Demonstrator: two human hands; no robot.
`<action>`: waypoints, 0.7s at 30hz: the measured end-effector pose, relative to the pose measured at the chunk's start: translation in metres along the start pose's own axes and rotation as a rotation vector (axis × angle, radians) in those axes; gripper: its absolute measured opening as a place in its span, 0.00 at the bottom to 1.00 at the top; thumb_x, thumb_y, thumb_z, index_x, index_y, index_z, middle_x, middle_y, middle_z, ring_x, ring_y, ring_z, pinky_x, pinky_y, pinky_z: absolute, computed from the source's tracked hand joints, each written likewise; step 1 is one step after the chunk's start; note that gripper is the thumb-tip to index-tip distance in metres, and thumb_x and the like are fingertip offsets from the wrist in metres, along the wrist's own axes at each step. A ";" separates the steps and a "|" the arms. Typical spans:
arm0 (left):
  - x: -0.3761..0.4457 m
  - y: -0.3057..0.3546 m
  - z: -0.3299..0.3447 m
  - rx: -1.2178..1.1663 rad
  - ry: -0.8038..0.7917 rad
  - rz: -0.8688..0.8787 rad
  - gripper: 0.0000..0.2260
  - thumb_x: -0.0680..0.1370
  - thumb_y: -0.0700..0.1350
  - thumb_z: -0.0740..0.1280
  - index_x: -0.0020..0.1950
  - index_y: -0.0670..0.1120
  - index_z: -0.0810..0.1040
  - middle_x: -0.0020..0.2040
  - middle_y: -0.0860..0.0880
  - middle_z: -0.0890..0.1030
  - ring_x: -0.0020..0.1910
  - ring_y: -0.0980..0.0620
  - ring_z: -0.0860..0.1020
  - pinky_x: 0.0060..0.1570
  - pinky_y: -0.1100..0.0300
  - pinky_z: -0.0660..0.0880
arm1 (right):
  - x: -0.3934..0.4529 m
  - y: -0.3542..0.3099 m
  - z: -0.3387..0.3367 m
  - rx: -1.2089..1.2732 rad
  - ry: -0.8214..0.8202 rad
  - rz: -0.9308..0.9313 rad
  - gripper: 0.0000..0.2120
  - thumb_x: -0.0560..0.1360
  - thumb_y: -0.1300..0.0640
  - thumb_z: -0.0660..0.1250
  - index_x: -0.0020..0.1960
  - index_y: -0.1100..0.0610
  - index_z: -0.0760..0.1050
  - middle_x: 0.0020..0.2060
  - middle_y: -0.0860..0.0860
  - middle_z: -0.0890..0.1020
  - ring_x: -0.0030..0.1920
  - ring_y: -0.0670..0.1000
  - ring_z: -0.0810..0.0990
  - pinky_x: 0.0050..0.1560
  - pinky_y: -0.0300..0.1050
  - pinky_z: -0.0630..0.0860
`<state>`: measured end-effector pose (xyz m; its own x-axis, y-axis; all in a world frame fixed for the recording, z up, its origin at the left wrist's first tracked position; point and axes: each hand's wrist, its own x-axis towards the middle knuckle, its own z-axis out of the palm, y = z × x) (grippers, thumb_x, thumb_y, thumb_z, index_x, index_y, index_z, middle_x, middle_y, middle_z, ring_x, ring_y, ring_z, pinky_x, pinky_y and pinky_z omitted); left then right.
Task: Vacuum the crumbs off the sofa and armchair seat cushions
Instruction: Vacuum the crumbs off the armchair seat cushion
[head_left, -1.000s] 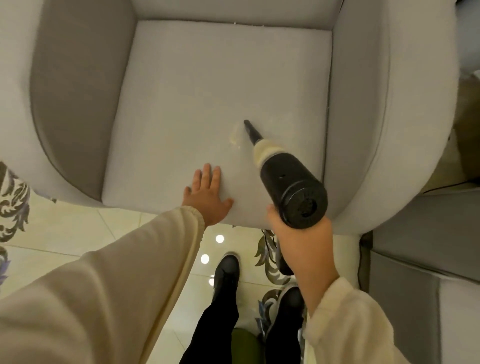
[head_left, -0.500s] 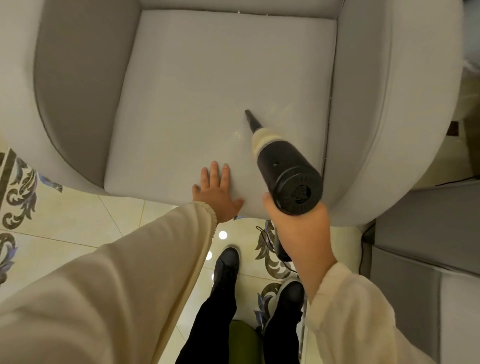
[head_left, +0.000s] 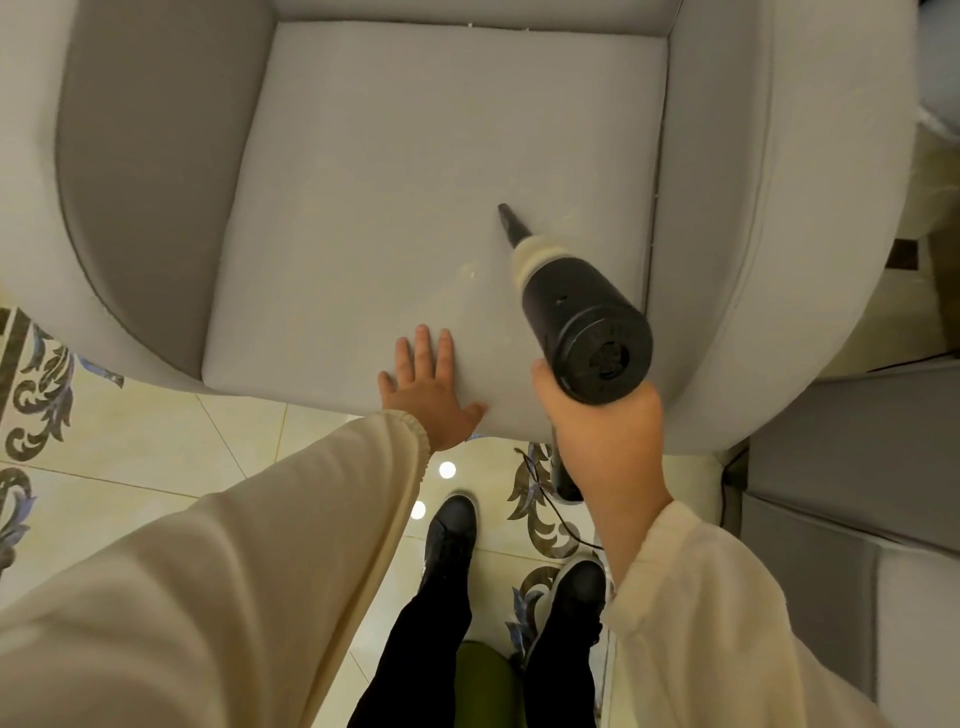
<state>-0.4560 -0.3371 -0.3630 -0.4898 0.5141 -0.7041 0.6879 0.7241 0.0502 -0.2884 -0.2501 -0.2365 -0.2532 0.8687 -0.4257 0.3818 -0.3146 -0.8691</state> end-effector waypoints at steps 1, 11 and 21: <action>-0.001 0.000 0.001 -0.007 0.001 0.003 0.48 0.79 0.69 0.60 0.82 0.52 0.29 0.82 0.47 0.28 0.81 0.39 0.31 0.80 0.35 0.44 | -0.004 0.003 -0.001 -0.005 -0.029 -0.009 0.09 0.73 0.58 0.80 0.46 0.50 0.81 0.36 0.50 0.84 0.36 0.43 0.83 0.37 0.32 0.78; -0.004 0.002 -0.002 -0.025 0.015 0.015 0.48 0.79 0.71 0.58 0.82 0.52 0.30 0.82 0.47 0.29 0.81 0.39 0.32 0.80 0.34 0.44 | -0.051 0.032 -0.018 -0.115 -0.096 0.073 0.12 0.70 0.57 0.83 0.48 0.51 0.82 0.35 0.45 0.85 0.37 0.43 0.84 0.39 0.34 0.80; 0.003 0.025 -0.003 -0.022 0.116 0.070 0.40 0.81 0.67 0.56 0.83 0.59 0.33 0.83 0.52 0.32 0.83 0.44 0.35 0.76 0.30 0.48 | 0.018 0.020 -0.029 -0.030 0.132 -0.118 0.11 0.74 0.61 0.80 0.46 0.51 0.79 0.35 0.54 0.81 0.36 0.42 0.82 0.38 0.31 0.78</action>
<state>-0.4422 -0.3163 -0.3620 -0.5008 0.6126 -0.6115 0.7113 0.6938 0.1124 -0.2597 -0.2302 -0.2544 -0.1798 0.9421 -0.2830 0.3830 -0.1979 -0.9023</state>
